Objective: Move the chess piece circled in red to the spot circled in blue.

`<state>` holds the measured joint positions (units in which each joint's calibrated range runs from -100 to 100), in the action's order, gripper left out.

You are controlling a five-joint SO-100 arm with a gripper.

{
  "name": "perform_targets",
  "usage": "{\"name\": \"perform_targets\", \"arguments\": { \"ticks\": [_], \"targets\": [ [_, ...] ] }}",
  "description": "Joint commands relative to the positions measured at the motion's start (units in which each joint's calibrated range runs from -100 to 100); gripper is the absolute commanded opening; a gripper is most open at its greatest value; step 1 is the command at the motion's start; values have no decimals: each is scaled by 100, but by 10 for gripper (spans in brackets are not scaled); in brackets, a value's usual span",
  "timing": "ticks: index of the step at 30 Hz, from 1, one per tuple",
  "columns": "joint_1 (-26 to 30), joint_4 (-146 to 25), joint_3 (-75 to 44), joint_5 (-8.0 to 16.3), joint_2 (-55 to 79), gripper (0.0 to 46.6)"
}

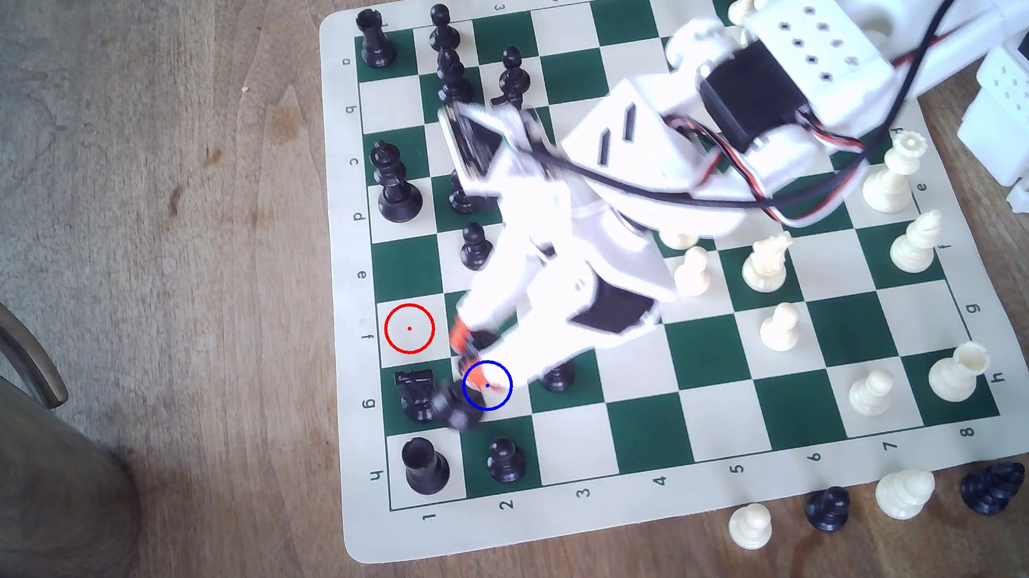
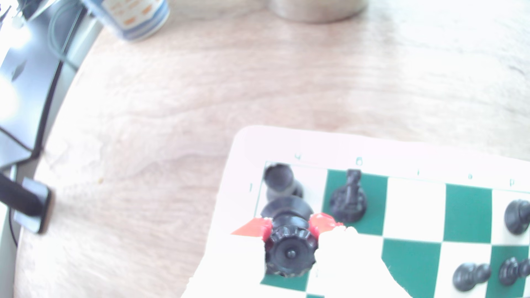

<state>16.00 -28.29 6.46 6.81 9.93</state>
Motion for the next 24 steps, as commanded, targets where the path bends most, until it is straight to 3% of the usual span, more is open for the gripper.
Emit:
{"name": "perform_targets", "arguments": {
  "ticks": [1, 19, 24],
  "targets": [
    [-1, -193, -120, -161, -568, 2],
    [-181, -431, 106, -674, -365, 2],
    [-165, -333, 152, -669, -144, 2]
  ]
}}
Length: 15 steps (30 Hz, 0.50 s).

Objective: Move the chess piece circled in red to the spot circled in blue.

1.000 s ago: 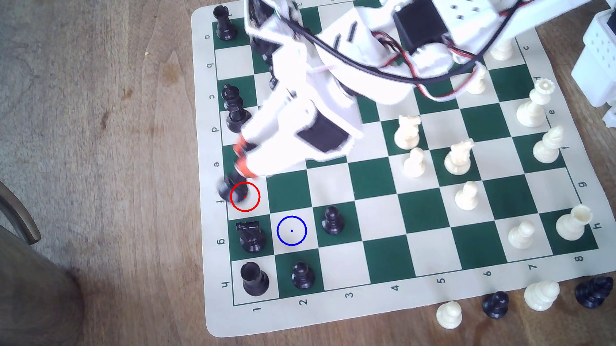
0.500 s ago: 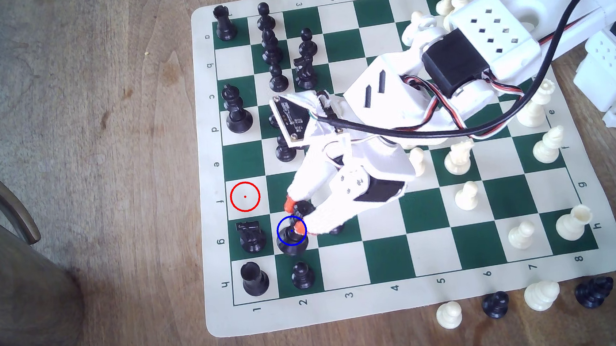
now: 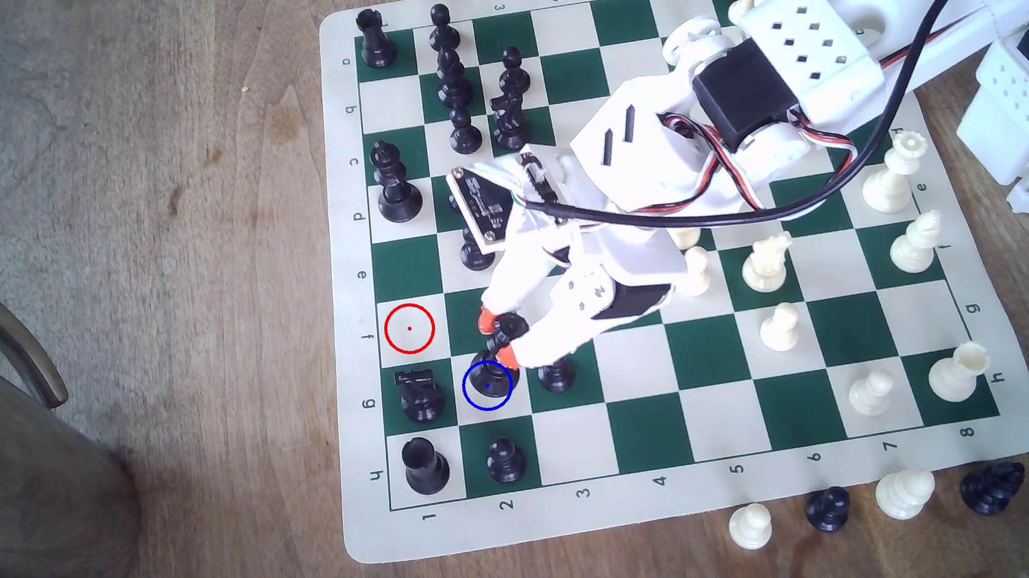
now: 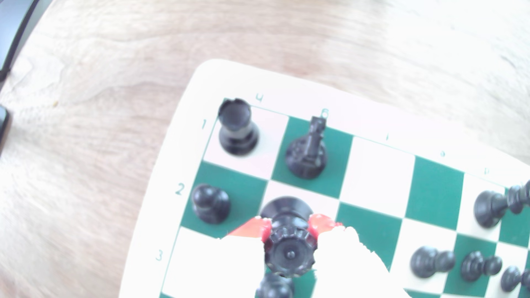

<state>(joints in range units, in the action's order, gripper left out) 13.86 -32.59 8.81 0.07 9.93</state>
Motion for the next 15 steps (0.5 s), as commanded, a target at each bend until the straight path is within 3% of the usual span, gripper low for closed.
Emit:
{"name": "perform_targets", "arguments": {
  "ticks": [1, 15],
  "targets": [
    [49, 130, -74, 15, -135, 2],
    [-76, 368, -120, 88, 306, 3]
  ]
}}
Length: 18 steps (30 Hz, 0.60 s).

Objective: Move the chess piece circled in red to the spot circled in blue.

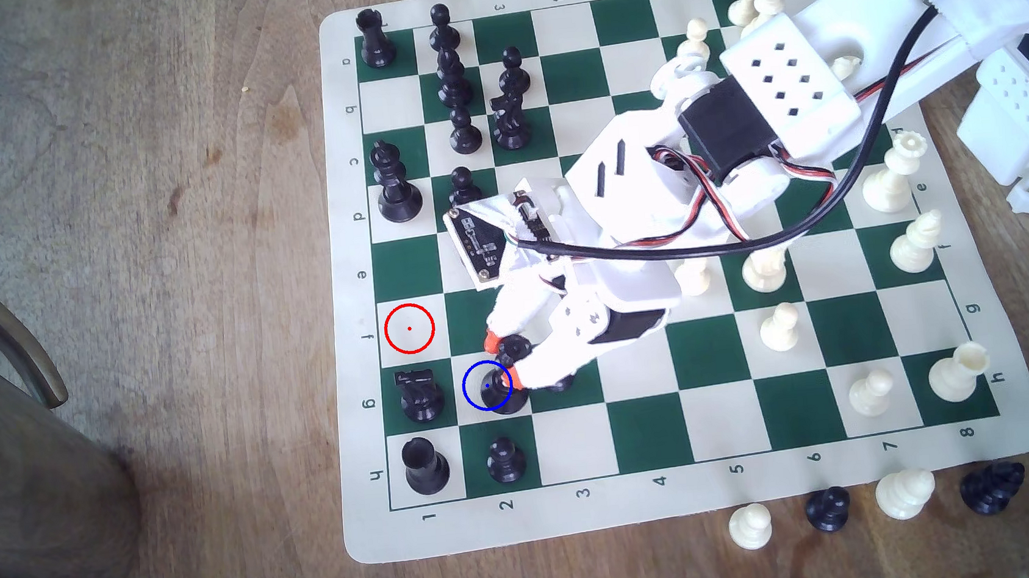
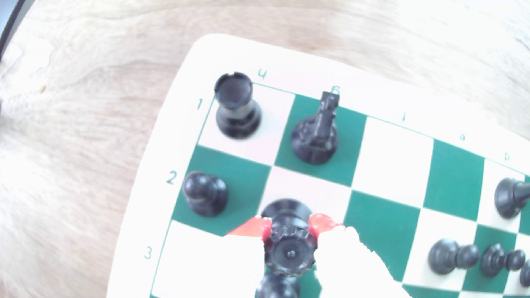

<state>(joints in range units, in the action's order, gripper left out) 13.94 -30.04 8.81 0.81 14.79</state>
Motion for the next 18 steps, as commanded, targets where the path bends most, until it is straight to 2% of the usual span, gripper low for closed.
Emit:
{"name": "perform_targets", "arguments": {
  "ticks": [1, 4, 13, 18],
  "targets": [
    [-84, 121, -111, 15, -189, 10],
    [-107, 187, -74, 54, -214, 35],
    [-115, 195, -65, 54, -163, 29],
    [-131, 367, 16, 68, -44, 41]
  ]
}}
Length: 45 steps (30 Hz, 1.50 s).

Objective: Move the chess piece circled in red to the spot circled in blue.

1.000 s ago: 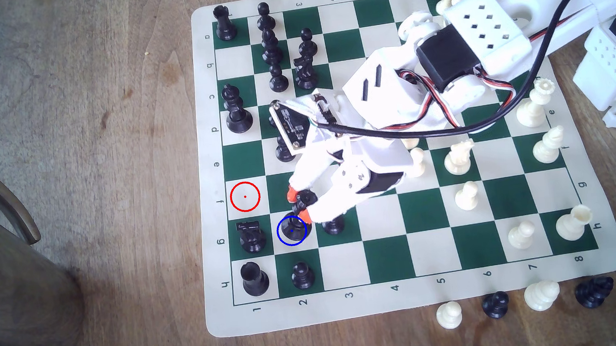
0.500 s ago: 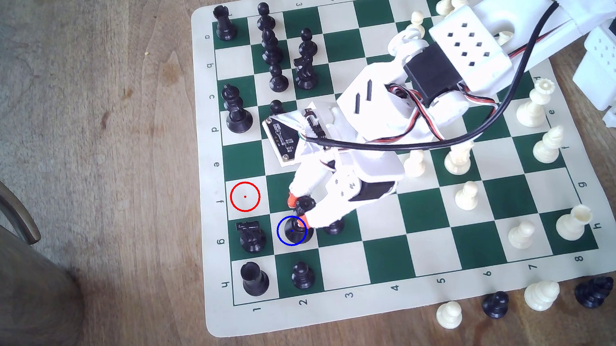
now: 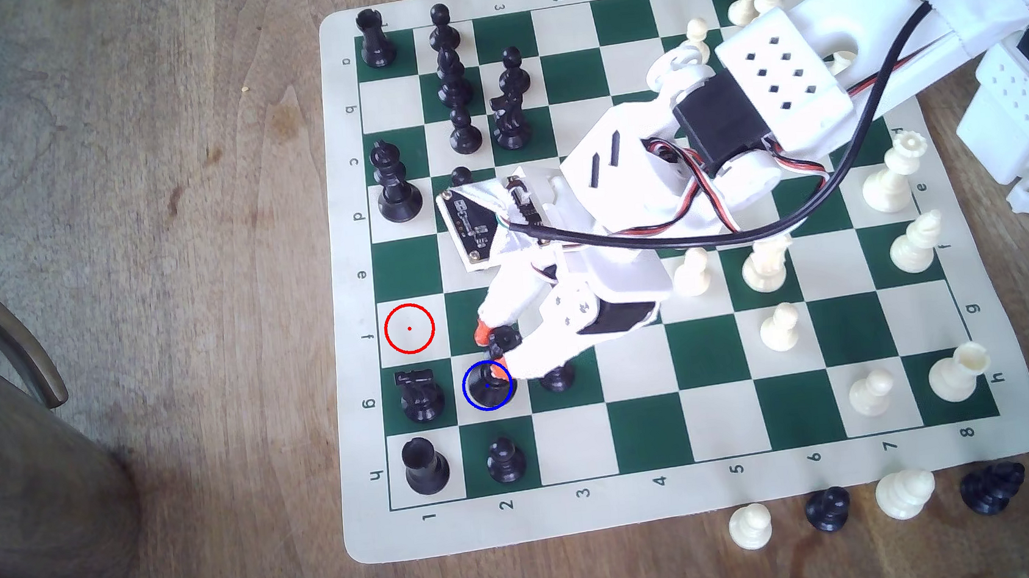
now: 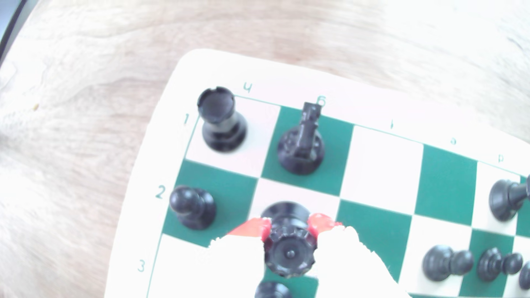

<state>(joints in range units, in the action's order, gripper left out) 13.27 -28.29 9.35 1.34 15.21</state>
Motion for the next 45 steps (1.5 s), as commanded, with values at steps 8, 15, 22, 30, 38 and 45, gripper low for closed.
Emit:
{"name": "perform_targets", "arguments": {
  "ticks": [8, 15, 22, 30, 38, 45],
  "targets": [
    [-127, 282, -11, 63, -10, 86],
    [-142, 339, 17, 186, -61, 157],
    [-197, 363, 17, 274, -307, 179],
    [-205, 380, 107, 425, -893, 202],
    [-142, 151, 1222, 523, -2387, 238],
    [-330, 232, 2872, 469, -4398, 248]
  ]
}}
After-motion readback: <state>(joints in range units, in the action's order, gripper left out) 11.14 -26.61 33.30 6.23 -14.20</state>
